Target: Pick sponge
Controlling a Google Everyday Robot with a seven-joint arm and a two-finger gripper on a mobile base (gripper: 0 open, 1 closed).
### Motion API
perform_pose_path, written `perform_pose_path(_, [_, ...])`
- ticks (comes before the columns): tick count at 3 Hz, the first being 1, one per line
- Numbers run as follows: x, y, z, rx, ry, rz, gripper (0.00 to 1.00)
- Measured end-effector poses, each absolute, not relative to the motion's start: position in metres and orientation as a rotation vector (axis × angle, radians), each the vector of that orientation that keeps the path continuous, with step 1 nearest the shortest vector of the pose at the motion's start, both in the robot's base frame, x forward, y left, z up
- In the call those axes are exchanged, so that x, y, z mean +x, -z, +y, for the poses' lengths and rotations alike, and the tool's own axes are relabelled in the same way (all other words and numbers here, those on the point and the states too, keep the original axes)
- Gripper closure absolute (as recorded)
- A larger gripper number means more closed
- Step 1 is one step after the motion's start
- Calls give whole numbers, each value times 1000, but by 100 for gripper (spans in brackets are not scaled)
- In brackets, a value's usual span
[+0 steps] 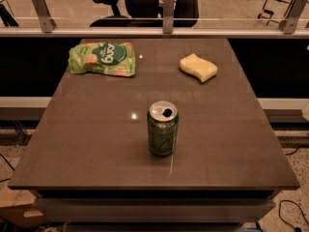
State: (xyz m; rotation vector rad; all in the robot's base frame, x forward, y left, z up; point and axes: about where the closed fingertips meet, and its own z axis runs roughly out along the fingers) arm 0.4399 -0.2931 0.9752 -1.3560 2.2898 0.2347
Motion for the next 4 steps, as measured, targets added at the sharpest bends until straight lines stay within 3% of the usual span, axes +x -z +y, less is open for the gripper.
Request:
perform_pose_path(2, [451,-984,-285,-1356,-168,2293,0])
perform_pose_path(4, [474,-1006,-273,-1318,34,2381,0])
